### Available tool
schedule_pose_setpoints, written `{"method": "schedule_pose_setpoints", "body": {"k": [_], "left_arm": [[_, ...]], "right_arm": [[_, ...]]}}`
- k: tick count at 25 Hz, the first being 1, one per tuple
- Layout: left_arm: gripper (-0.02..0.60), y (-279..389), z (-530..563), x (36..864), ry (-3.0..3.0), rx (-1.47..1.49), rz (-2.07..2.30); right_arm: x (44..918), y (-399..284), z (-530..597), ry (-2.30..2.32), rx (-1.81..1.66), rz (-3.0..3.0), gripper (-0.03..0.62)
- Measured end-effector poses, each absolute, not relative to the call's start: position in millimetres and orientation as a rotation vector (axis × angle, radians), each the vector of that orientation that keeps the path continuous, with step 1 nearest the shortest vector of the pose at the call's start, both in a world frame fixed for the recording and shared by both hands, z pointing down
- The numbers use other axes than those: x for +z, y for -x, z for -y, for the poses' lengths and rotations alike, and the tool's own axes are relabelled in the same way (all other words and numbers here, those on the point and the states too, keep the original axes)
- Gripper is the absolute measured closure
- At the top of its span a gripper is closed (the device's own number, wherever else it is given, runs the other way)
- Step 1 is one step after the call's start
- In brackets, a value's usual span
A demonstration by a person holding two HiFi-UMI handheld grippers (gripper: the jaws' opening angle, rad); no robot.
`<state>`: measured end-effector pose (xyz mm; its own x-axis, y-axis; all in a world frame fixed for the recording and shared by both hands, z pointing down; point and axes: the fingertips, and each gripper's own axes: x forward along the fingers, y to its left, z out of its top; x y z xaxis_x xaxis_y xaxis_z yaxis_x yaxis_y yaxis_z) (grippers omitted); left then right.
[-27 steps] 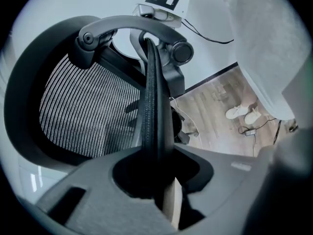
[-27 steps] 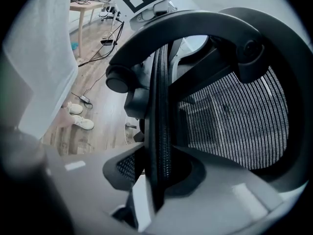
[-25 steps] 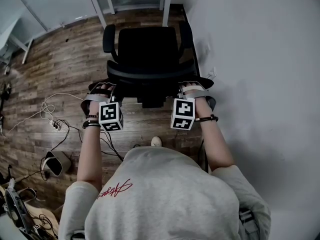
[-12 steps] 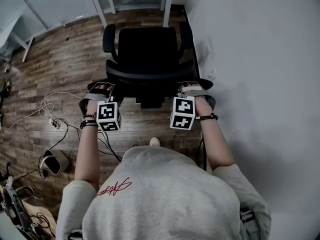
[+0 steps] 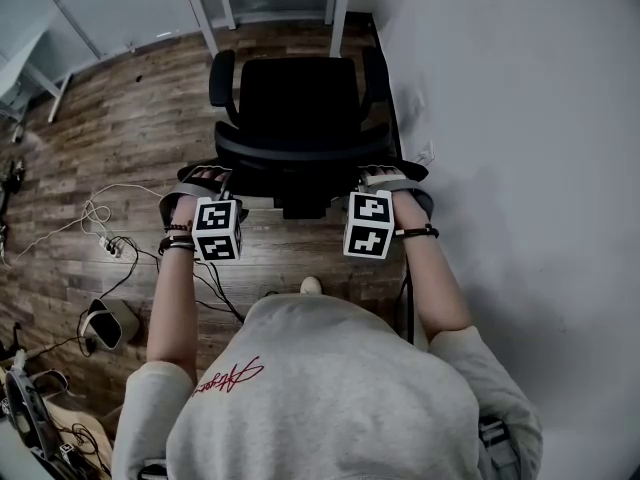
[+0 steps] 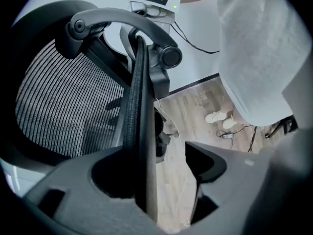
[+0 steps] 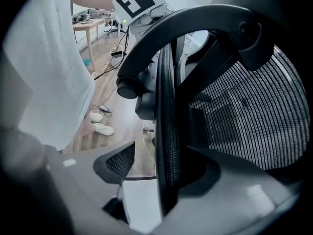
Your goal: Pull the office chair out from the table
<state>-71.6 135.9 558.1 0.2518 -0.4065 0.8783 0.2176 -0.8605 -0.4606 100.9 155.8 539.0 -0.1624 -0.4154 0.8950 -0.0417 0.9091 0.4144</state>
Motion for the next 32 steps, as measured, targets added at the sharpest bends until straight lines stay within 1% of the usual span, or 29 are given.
{"method": "schedule_pose_setpoints", "body": {"k": [10, 20, 24, 32], "left_arm": [[0.232, 72, -138, 558, 2.081, -1.684, -0.132], [0.224, 72, -138, 555, 2.121, -1.701, -0.119], [0.224, 70, -141, 554, 2.141, -1.704, -0.111], [0.224, 66, -141, 541, 2.168, -1.660, -0.154]], "right_arm": [[537, -100, -157, -0.329, -0.283, 1.747, 0.316], [534, -99, -156, -0.328, -0.256, 1.764, 0.316], [529, -98, -157, -0.338, -0.225, 1.772, 0.303], [516, -89, -156, -0.344, -0.263, 1.790, 0.299]]}}
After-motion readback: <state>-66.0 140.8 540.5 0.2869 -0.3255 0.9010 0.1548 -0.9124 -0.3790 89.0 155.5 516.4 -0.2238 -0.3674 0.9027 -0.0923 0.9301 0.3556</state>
